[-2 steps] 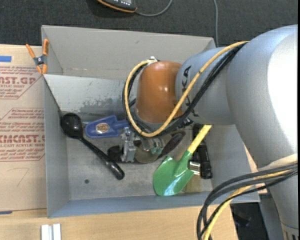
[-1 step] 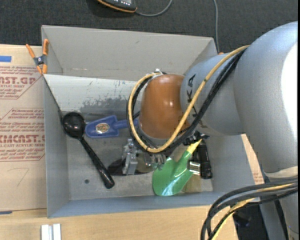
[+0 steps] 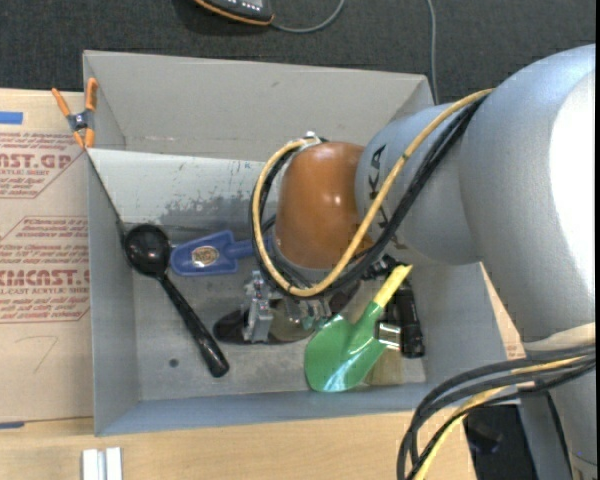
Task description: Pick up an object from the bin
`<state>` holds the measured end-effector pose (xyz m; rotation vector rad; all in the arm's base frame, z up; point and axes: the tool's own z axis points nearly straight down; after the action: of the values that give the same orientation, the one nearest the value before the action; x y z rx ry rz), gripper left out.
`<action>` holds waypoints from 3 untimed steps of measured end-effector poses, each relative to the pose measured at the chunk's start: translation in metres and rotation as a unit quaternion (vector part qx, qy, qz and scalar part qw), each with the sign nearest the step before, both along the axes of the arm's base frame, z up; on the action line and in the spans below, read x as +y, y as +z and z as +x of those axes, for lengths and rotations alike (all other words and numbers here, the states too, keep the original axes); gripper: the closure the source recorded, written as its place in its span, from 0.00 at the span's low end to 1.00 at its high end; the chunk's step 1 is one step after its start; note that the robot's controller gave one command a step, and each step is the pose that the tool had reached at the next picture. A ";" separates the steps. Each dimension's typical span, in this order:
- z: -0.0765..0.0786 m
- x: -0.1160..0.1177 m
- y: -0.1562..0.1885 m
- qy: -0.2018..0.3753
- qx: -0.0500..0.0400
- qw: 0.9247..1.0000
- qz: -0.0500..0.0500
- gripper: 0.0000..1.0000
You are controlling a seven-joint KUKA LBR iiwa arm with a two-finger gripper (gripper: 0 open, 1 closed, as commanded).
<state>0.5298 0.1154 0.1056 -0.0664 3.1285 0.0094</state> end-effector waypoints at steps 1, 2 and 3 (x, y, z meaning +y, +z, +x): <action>0.017 0.001 -0.035 0.201 -0.001 0.980 -0.002 1.00; 0.007 0.003 -0.011 0.156 0.001 0.988 -0.001 1.00; 0.008 -0.009 -0.017 0.141 -0.001 0.990 0.000 1.00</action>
Offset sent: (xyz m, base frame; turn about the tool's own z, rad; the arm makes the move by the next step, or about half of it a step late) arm -0.0089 0.0086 0.0433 -0.0861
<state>0.5379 0.1062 0.0888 -0.5072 3.0873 0.0109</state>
